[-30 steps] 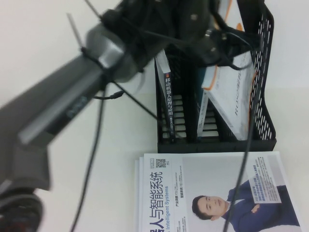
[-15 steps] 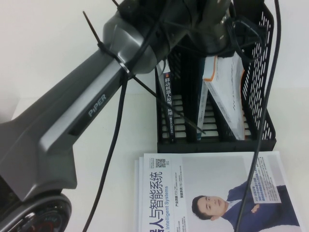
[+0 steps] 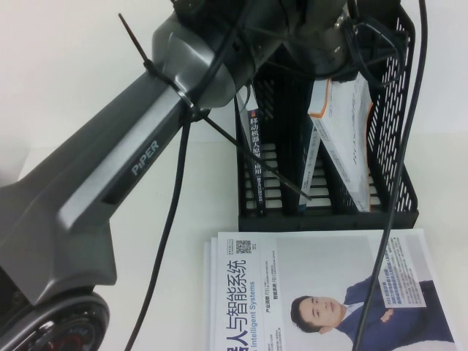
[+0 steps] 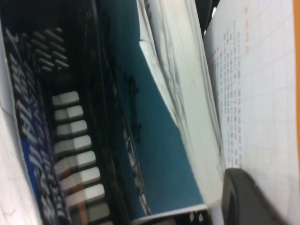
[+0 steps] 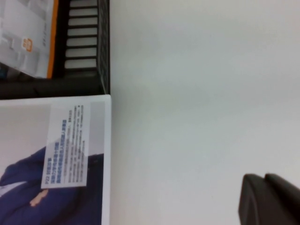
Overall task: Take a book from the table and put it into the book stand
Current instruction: Place the book on the book shelf
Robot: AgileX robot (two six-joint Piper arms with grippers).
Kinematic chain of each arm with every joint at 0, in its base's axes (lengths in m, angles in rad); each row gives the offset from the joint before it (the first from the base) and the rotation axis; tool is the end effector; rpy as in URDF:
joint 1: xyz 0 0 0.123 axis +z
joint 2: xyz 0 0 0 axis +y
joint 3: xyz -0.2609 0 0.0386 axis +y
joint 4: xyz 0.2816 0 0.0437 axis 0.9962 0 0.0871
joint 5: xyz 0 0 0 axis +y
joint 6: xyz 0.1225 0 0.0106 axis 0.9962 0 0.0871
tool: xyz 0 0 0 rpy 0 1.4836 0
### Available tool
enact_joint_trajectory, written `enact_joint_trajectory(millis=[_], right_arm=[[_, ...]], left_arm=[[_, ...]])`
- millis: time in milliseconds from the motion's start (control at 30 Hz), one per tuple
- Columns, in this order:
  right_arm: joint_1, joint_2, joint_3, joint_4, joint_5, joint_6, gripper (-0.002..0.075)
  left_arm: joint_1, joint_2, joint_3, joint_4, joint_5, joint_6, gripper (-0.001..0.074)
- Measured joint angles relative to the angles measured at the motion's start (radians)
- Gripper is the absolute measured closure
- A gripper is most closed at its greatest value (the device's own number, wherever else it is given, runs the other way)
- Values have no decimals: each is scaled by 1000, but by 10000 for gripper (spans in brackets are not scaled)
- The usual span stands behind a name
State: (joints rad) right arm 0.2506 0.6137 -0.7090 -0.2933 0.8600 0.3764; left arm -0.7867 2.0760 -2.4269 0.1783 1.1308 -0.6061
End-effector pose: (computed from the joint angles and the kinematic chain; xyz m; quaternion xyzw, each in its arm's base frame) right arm 0.1812 0.0185 0.3019 0.0180 0.8929 -0.0024 0.4500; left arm 0.3694 -0.3424 0.3935 0.0814 0.8979 -0.2033 0.3819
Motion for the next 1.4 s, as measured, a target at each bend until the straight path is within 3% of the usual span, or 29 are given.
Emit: enact_joint_trajectory(millis=[633,733,900,1033,1233,1400], right_arm=[[0,13,49,33,-41,-4,729],[0,13,49,56,-41,-4,729],[0,13,49,71,-44,-4,729],[0,13,49,71,-44,-6,729],[0,13,49,93,-51,-72,729],[0,13,49,174,-111,-170,729]], left_arm=[[-9,77,-16,22,-119,-30,622],[-9,80,-16,22,-135,-30,546],[-6,80,-16,33,-151,-26,342],[-3,80,-16,66,-158,-25,297],[2,63,-16,163,-150,-23,356],[4,-30,-14,274,-137,-16,561]])
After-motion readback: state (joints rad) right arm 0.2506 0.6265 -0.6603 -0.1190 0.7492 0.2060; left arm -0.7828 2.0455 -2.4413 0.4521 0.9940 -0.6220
